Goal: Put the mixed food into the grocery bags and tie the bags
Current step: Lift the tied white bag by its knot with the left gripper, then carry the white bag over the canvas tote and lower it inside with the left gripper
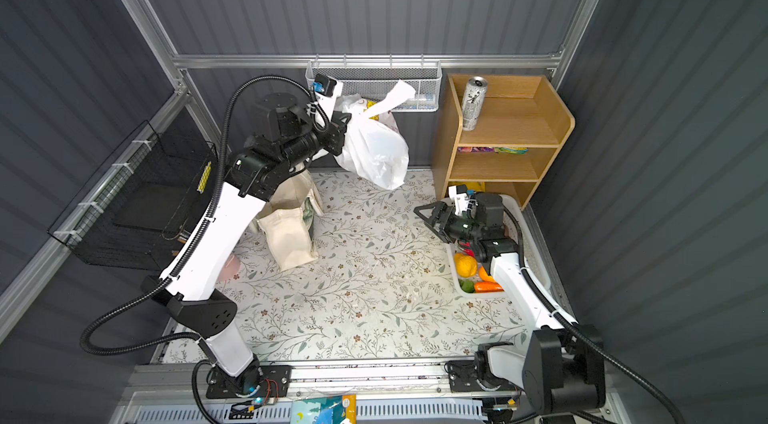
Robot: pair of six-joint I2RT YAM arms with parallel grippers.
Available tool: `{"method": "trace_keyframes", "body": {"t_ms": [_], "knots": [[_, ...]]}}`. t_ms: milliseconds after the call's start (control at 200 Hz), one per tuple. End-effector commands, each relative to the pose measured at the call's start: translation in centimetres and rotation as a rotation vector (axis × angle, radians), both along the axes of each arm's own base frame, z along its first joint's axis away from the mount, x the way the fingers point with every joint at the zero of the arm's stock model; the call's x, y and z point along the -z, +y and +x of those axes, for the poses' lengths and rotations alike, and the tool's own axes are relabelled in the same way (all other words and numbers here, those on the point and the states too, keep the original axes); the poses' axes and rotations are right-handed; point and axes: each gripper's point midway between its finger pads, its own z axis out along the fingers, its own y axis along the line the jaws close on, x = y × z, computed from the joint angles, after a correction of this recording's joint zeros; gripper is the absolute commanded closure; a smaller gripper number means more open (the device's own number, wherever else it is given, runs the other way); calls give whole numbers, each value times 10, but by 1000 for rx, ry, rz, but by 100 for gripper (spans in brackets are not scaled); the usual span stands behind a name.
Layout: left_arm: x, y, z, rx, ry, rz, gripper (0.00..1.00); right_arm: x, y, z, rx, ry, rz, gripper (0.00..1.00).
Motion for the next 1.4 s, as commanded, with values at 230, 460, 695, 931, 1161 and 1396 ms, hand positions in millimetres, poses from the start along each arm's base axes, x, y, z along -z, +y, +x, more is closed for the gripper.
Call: {"method": "trace_keyframes", "body": {"t_ms": [230, 460, 695, 931, 1161, 1396], "knots": [[-40, 136, 39, -404, -120, 88, 100, -13, 14, 4, -43, -38, -20, 15], [-16, 166, 46, -468, -64, 149, 100, -7, 14, 4, -44, -24, -26, 15], [27, 185, 46, -531, 12, 261, 100, -1, 13, 2, -43, -12, -34, 16], [48, 205, 38, -584, 50, 327, 100, 6, 13, -1, -46, 1, -38, 15], [38, 212, 27, -595, 32, 349, 100, 8, 13, 0, -45, 6, -39, 15], [47, 210, 28, -569, 62, 396, 100, 10, 13, 1, -46, 12, -37, 15]]}}
